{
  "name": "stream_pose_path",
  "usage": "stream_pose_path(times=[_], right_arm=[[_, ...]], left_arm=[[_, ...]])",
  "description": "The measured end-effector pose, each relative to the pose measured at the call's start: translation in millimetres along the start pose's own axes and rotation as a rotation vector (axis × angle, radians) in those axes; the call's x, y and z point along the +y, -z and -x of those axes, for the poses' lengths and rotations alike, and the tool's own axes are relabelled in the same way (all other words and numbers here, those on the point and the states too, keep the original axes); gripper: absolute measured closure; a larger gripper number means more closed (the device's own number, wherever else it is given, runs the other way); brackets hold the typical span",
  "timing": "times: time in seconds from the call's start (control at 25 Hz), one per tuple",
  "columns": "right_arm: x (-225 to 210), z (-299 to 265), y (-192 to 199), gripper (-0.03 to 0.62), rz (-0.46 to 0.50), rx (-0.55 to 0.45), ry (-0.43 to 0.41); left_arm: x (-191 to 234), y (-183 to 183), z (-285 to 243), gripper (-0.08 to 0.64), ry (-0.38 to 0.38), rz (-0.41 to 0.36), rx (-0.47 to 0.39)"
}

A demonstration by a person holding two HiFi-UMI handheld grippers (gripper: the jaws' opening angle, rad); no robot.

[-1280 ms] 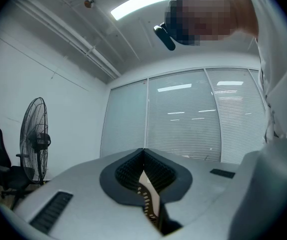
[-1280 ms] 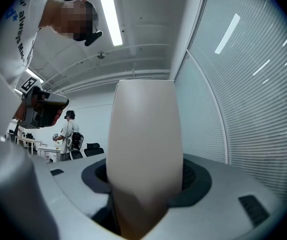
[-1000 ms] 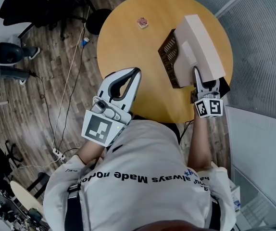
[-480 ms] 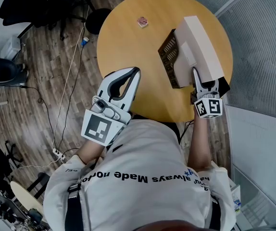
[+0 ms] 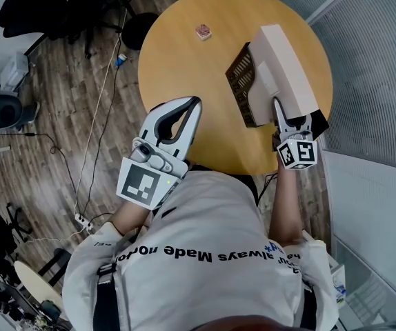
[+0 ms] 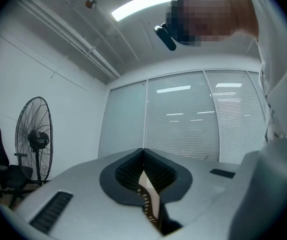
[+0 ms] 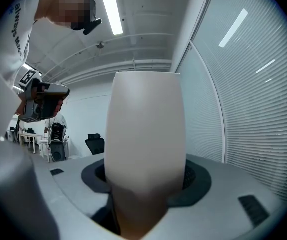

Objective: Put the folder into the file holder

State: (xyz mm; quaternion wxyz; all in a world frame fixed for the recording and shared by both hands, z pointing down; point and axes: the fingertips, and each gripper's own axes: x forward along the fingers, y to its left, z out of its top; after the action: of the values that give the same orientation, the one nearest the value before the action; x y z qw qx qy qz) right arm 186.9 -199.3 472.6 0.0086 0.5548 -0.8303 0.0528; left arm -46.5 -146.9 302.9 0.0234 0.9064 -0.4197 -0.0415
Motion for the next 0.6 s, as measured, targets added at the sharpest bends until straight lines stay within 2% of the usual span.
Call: stream_pose_path(times=[0.6], right_arm=[[4.1,2.1,12.3,0.311,0.009,0.040,0.002]], left_arm=[[-1.7,2.6,0.3,0.535,0.007,-0.005,0.004]])
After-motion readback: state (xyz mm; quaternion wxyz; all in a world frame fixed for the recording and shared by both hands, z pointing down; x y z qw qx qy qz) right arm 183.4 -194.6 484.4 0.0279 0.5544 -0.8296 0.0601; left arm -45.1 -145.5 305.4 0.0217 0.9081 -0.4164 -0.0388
